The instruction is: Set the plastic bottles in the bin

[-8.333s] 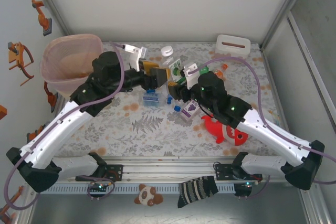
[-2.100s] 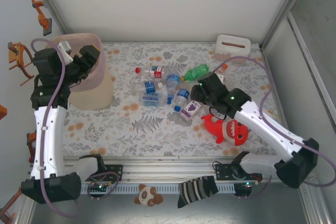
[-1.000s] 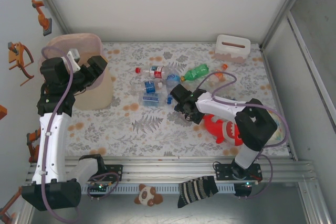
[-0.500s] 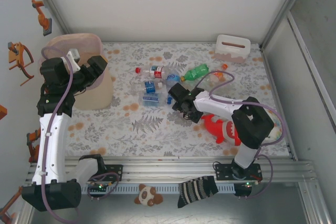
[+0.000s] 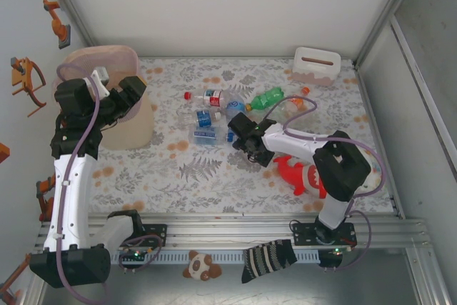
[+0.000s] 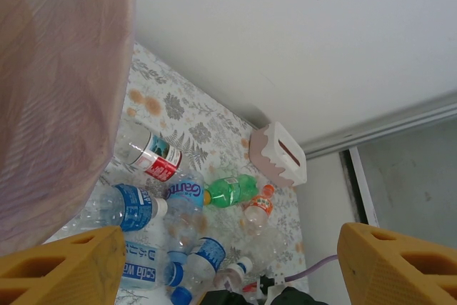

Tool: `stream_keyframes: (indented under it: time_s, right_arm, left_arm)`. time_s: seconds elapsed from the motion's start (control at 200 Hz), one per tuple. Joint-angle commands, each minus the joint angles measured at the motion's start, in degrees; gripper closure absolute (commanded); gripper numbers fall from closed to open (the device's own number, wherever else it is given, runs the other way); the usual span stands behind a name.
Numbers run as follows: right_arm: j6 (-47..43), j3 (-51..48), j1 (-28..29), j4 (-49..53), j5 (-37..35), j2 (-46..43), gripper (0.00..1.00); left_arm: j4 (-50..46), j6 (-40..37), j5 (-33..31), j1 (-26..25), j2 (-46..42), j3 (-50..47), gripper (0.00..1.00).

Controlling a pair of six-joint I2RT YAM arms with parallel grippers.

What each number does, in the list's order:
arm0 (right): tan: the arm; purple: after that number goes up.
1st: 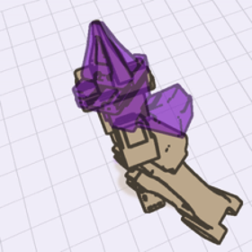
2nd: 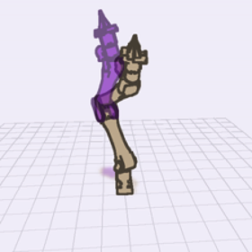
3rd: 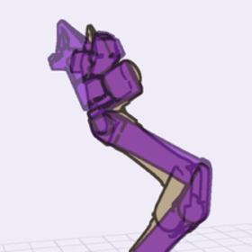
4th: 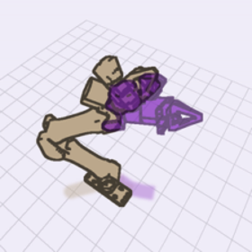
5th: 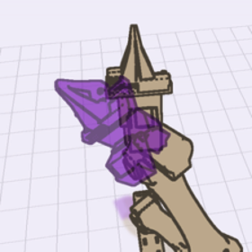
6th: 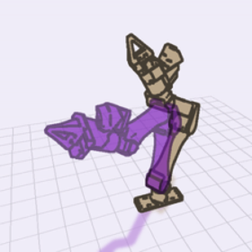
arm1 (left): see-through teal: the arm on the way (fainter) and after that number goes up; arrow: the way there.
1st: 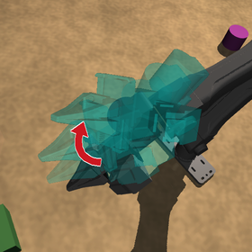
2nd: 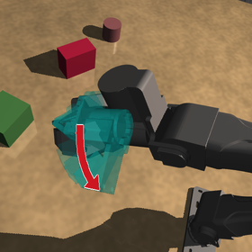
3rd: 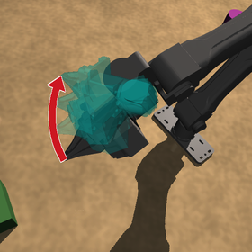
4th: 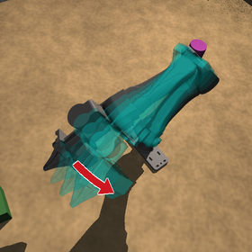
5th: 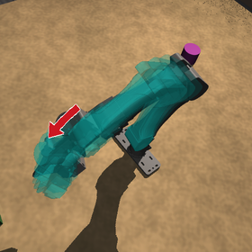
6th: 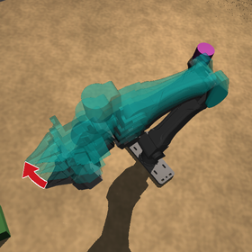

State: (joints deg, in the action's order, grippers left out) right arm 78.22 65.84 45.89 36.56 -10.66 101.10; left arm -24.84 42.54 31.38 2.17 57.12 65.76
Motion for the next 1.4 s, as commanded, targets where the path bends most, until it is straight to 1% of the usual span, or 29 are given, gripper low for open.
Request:
stream_keyframes:
  time_s: [0.0,0.26,0.691,0.876,0.981,1.067,1.237,1.397]
  right_arm:
    - [1.88,0.15,0.10,1.58,-0.42,0.38,0.15]
    - [2.91,-3.62,0.08,2.64,-1.34,-4.21,0.17]
    - [0.21,-3.93,-0.53,-1.31,-0.59,-0.35,0.17]
    - [-0.51,-4.54,-0.78,-1.99,-0.85,0.91,0.22]
    - [-0.51,-4.90,-0.71,-2.02,-0.97,0.53,0.26]
    - [-0.48,-5.26,-0.73,-2.03,-1.43,-0.74,0.31]
    - [-0.65,-5.38,-0.72,0.84,-3.13,-5.70,0.37]
    - [-5.31,-4.42,-0.71,4.40,-5.50,-13.64,0.41]
  left_arm:
    - [1.37,-0.36,1.12,-0.24,-0.89,-0.48,0.22]
    - [1.37,-0.18,1.01,-0.54,-0.63,-0.80,0.22]
    - [1.60,0.17,1.05,-1.12,0.03,-1.20,0.22]
    - [1.50,0.17,0.96,-1.38,0.03,-1.47,0.22]
    - [1.47,0.26,0.88,-1.54,0.18,-1.40,0.22]
    - [1.55,0.21,0.73,-1.81,0.24,-1.25,0.22]
    - [1.30,-0.51,0.30,-2.25,0.43,-0.91,0.23]
    - [1.07,-0.89,-0.39,-2.58,0.63,-0.76,0.22]
